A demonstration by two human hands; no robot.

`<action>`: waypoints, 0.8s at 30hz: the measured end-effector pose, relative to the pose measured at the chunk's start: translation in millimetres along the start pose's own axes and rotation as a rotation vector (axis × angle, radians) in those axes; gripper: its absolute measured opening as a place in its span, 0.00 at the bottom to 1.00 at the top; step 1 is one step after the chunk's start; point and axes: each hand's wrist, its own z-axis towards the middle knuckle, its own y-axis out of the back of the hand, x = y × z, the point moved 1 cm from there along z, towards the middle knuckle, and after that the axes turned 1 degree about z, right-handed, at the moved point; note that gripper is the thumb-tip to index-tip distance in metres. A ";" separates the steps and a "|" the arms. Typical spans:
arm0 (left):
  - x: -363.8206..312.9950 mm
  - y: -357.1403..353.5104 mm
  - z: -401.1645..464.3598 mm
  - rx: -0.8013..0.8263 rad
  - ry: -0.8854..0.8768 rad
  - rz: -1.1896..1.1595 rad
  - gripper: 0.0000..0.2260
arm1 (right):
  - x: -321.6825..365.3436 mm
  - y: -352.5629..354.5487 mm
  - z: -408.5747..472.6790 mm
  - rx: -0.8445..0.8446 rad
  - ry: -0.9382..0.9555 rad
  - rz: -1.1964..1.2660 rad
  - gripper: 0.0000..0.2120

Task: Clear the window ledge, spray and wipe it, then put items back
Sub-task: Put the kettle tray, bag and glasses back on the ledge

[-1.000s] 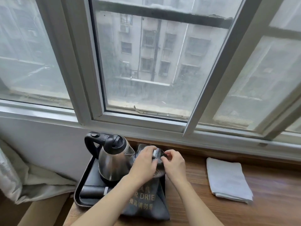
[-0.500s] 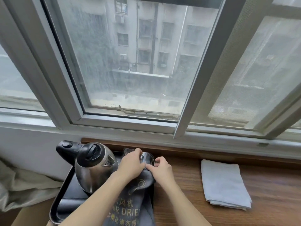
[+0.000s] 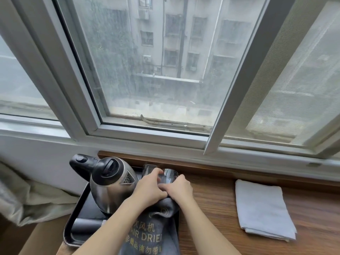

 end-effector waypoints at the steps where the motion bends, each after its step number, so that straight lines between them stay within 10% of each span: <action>1: 1.9 0.0 -1.4 -0.004 0.007 -0.030 0.30 | 0.2 -0.2 -1.0 -0.002 -0.004 -0.001 0.41; 24: -1.6 -2.0 4.3 -0.119 -0.204 -0.124 0.39 | -15.6 40.1 -11.3 0.077 0.201 0.287 0.31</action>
